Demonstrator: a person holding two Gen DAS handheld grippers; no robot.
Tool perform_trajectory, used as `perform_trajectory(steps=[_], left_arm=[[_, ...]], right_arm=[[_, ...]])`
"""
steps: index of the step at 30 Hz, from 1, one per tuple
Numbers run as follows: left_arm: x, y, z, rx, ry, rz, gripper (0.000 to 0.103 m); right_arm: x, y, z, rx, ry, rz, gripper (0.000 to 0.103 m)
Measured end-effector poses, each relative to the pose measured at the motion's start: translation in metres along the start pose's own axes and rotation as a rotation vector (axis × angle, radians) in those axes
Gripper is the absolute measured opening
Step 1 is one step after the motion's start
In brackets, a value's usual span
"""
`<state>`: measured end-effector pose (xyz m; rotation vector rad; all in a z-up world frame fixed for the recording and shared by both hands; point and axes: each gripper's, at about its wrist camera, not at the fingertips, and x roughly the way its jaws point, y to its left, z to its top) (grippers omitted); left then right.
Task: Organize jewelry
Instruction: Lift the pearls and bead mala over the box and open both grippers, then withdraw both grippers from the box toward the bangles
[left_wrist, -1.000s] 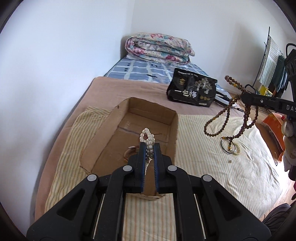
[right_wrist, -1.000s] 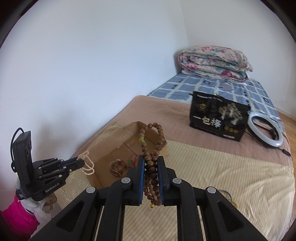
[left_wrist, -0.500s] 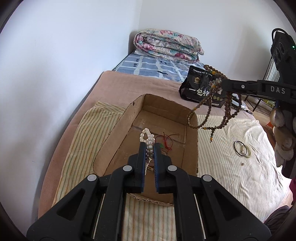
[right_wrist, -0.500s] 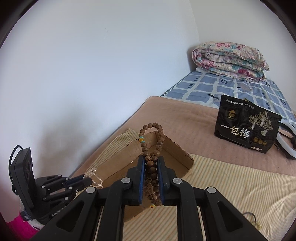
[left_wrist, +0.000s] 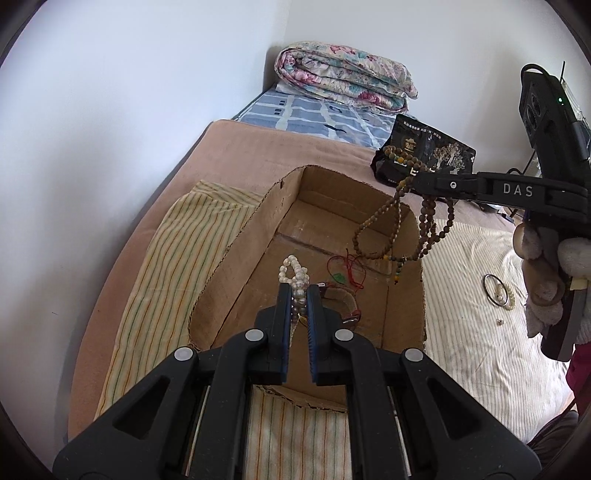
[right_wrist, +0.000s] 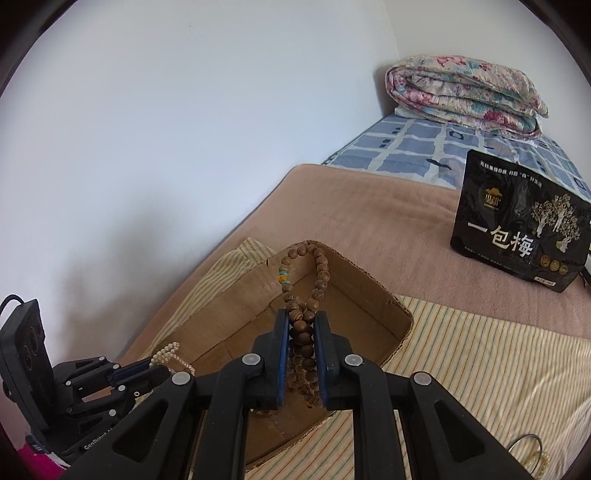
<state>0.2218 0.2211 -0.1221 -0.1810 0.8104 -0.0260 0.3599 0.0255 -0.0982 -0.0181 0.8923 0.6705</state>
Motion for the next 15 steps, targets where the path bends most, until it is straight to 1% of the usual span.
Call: perform_trajectory(steps=[4, 6, 7, 8, 9, 10, 11, 12, 13, 14, 15], left_arm=[[0.0036, -0.0003, -0.0005, 0.004, 0.01, -0.003, 0.007], [0.0037, 0.0, -0.0006, 0.004, 0.003, 0.0, 0.007], [0.0047, 0.0, -0.0006, 0.001, 0.007, 0.006, 0.007], [0.0059, 0.0004, -0.0002, -0.004, 0.012, 0.01, 0.01], [0.0072, 0.0011, -0.0006, -0.012, 0.017, 0.013, 0.02], [0.0082, 0.0022, -0.0006, -0.02, 0.017, 0.01, 0.027], [0.0079, 0.003, -0.0011, -0.024, 0.013, 0.011, 0.038], [0.0072, 0.0032, -0.002, -0.029, 0.008, 0.016, 0.047], [0.0068, 0.0035, -0.0026, -0.032, 0.005, 0.017, 0.048], [0.0063, 0.0033, -0.0031, -0.034, 0.004, 0.016, 0.048], [0.0062, 0.003, -0.0038, -0.034, 0.006, 0.016, 0.049]], right_arm=[[0.0057, -0.0025, -0.001, 0.002, 0.012, -0.003, 0.012], [0.007, -0.0026, -0.0016, -0.001, 0.016, -0.003, 0.014], [0.0068, -0.0024, -0.002, -0.002, 0.016, -0.006, 0.019], [0.007, -0.0027, -0.0024, -0.001, 0.014, -0.009, 0.028], [0.006, -0.0027, -0.0029, 0.001, 0.011, -0.017, 0.032], [0.005, -0.0028, -0.0031, 0.003, 0.01, -0.021, 0.038], [0.0044, -0.0028, -0.0038, 0.003, 0.01, -0.024, 0.048], [0.004, -0.003, -0.0044, 0.004, 0.01, -0.029, 0.056], [0.0027, -0.003, -0.0053, 0.006, 0.007, -0.041, 0.071], [0.0015, -0.0033, -0.0058, 0.009, 0.001, -0.05, 0.081], [0.0002, -0.004, -0.006, 0.011, -0.009, -0.056, 0.084]])
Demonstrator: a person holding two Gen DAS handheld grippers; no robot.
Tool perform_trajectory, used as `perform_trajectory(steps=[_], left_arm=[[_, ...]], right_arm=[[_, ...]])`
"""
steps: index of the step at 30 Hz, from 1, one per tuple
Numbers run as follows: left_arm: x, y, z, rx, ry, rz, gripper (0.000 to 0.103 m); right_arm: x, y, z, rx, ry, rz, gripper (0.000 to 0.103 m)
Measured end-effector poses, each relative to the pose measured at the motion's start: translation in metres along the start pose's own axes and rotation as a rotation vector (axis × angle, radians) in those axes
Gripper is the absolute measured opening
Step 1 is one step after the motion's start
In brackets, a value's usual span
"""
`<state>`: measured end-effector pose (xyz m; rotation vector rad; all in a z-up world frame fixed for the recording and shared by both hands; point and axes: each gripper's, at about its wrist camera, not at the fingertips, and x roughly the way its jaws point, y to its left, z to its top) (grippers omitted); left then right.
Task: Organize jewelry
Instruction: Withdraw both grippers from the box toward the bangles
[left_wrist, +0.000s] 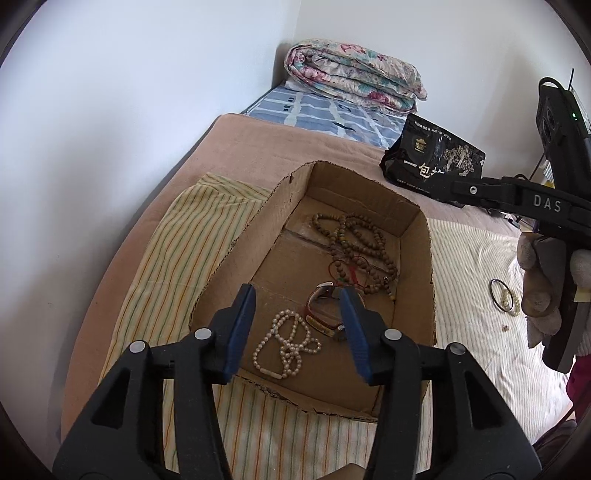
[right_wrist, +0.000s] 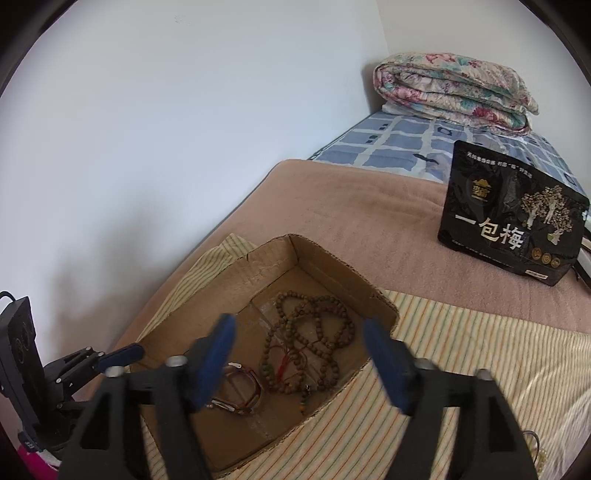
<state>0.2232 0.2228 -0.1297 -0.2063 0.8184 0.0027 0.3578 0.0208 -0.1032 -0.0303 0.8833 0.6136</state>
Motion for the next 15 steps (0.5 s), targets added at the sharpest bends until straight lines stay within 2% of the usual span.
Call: perform_trajectory(steps=[2, 15], left_arm=[[0.0, -0.001, -0.001, 0.004, 0.001, 0.005, 0.049], [-0.016, -0.008, 0.0, 0.007, -0.016, -0.002, 0.049]], right_arm=[[-0.003, -0.002, -0.001, 0.008, -0.01, -0.009, 0.086], [-0.021, -0.004, -0.008, -0.005, -0.003, -0.041, 0.087]])
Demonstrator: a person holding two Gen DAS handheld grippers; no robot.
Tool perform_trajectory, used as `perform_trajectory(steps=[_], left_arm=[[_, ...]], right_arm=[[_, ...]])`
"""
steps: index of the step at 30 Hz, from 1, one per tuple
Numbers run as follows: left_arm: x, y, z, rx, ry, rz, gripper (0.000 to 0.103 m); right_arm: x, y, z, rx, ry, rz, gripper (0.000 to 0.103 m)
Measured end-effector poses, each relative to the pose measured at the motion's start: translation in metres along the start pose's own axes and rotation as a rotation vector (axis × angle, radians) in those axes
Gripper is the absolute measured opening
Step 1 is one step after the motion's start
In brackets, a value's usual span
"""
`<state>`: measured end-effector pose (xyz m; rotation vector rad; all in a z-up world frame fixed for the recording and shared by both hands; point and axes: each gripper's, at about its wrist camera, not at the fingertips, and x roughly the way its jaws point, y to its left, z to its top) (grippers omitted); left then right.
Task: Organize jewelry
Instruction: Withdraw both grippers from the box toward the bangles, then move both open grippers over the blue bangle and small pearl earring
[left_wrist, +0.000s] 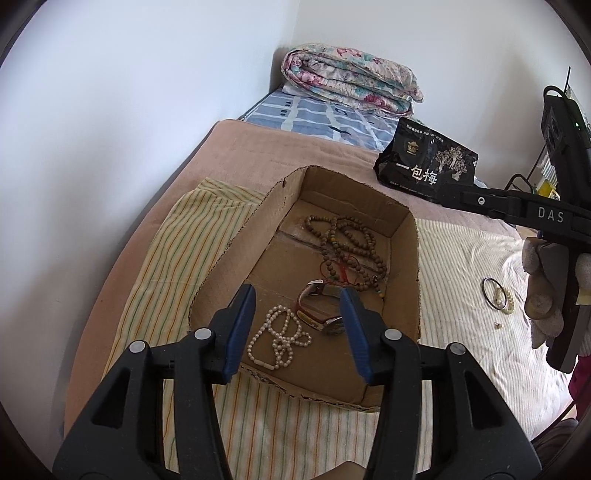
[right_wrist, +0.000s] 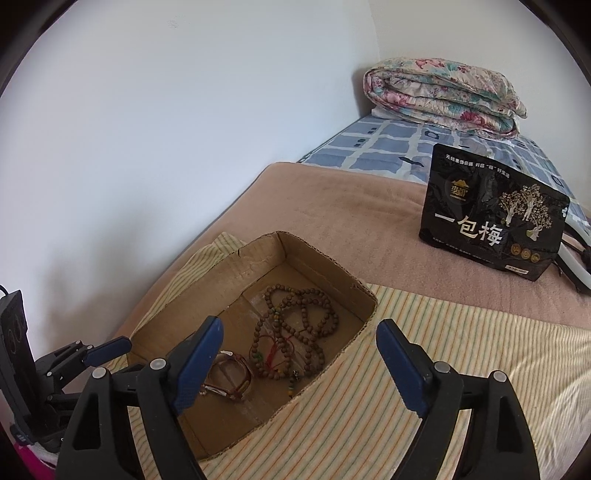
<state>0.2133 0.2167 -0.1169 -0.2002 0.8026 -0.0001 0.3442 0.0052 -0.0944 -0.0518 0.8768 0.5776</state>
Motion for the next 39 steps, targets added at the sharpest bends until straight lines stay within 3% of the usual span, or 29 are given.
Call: perform_trajectory(steps=[21, 39], left_arm=[[-0.031, -0.069, 0.001, 0.06, -0.039, -0.079, 0.049], [-0.023, -0.159, -0.011, 0.167, -0.011, -0.198, 0.049]], right_arm=[[-0.094, -0.052, -0.024, -0.013, -0.082, -0.095, 0.087], [-0.179, -0.142, -0.081, 0.045, -0.097, -0.26, 0.087]])
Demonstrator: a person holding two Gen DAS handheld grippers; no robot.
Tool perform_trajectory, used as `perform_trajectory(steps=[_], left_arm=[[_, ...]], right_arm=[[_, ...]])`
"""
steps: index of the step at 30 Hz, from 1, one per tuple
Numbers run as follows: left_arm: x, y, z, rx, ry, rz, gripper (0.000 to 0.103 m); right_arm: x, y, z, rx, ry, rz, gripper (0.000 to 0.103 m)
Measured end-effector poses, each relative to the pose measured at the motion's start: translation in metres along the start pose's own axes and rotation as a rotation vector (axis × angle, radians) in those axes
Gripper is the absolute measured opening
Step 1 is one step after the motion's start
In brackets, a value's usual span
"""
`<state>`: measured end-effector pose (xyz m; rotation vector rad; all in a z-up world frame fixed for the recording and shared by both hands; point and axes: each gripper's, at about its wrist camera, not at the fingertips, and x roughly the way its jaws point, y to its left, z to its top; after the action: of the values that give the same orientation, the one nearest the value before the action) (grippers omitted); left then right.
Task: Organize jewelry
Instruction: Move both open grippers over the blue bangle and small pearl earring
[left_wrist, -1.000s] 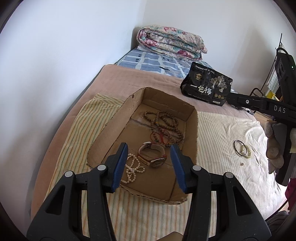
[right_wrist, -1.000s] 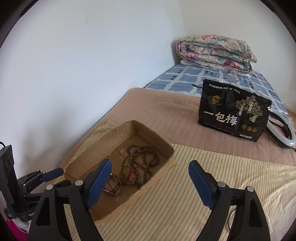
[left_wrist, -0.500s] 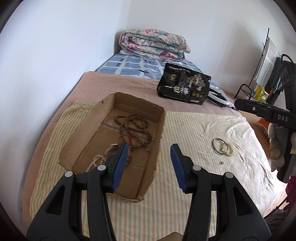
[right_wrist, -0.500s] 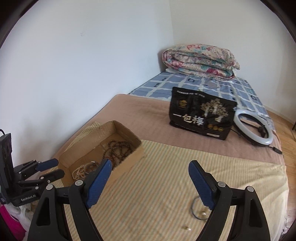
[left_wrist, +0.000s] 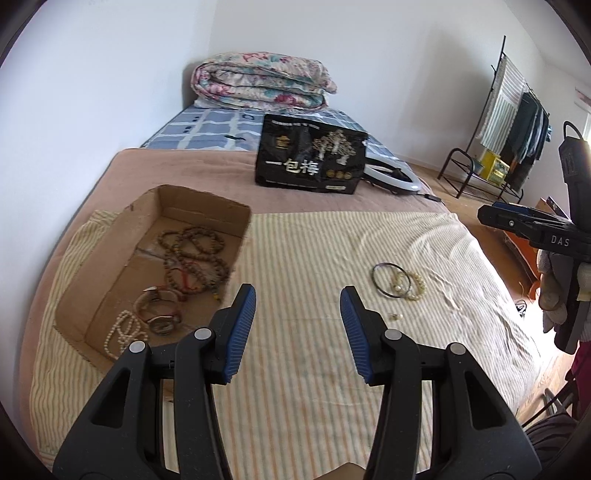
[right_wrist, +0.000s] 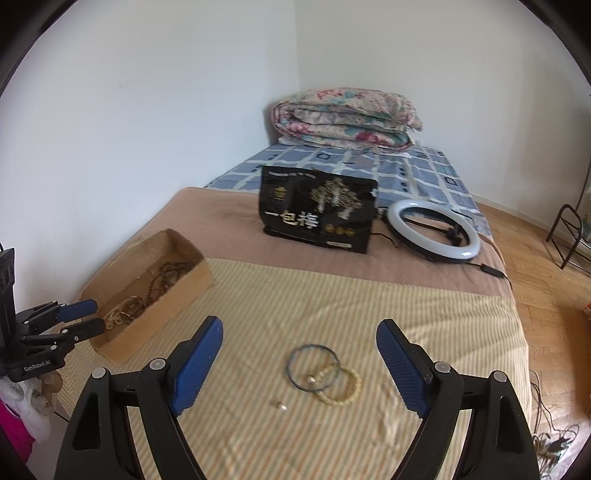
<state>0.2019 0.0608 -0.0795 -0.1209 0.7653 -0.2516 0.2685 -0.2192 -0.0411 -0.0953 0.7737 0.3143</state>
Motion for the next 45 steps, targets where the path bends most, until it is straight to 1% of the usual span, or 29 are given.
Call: perform_trajectory(steps=[5, 12, 21, 24, 27, 29, 30, 31, 32, 34, 38, 40, 41, 45], left_arm=[[0.012, -0.022, -0.002, 0.026, 0.019, -0.034, 0.049], [0.031, -0.052, -0.005, 0.065, 0.05, -0.074, 0.049], [0.062, -0.083, -0.016, 0.104, 0.104, -0.13, 0.049], [0.072, -0.093, -0.021, 0.124, 0.12, -0.145, 0.049], [0.081, -0.1, -0.024, 0.138, 0.13, -0.162, 0.048], [0.088, -0.104, -0.026, 0.143, 0.141, -0.178, 0.048], [0.092, -0.106, -0.027, 0.147, 0.146, -0.184, 0.048], [0.096, -0.108, -0.028, 0.153, 0.154, -0.188, 0.046], [0.099, -0.11, -0.029, 0.156, 0.16, -0.189, 0.041], [0.107, -0.113, -0.031, 0.166, 0.175, -0.197, 0.04], [0.12, -0.116, -0.037, 0.173, 0.194, -0.212, 0.04], [0.126, -0.118, -0.039, 0.169, 0.205, -0.222, 0.036], [0.129, -0.119, -0.041, 0.171, 0.211, -0.224, 0.032], [0.14, -0.123, -0.045, 0.178, 0.226, -0.225, 0.032]], right_arm=[[0.0, -0.028, -0.015, 0.026, 0.023, -0.03, 0.087], [0.012, -0.057, -0.033, 0.059, 0.062, -0.051, 0.087], [0.033, -0.082, -0.057, 0.101, 0.123, -0.048, 0.087], [0.045, -0.087, -0.064, 0.105, 0.15, -0.039, 0.086], [0.059, -0.09, -0.07, 0.114, 0.176, -0.028, 0.078], [0.067, -0.091, -0.074, 0.12, 0.194, -0.017, 0.071], [0.072, -0.092, -0.077, 0.124, 0.205, -0.009, 0.07], [0.077, -0.092, -0.078, 0.127, 0.214, -0.003, 0.069], [0.08, -0.092, -0.08, 0.129, 0.221, 0.001, 0.067], [0.087, -0.092, -0.083, 0.131, 0.232, 0.004, 0.065], [0.097, -0.091, -0.083, 0.131, 0.235, 0.028, 0.065], [0.103, -0.089, -0.082, 0.12, 0.236, 0.039, 0.065], [0.106, -0.088, -0.08, 0.113, 0.236, 0.045, 0.065], [0.116, -0.08, -0.075, 0.074, 0.235, 0.085, 0.065]])
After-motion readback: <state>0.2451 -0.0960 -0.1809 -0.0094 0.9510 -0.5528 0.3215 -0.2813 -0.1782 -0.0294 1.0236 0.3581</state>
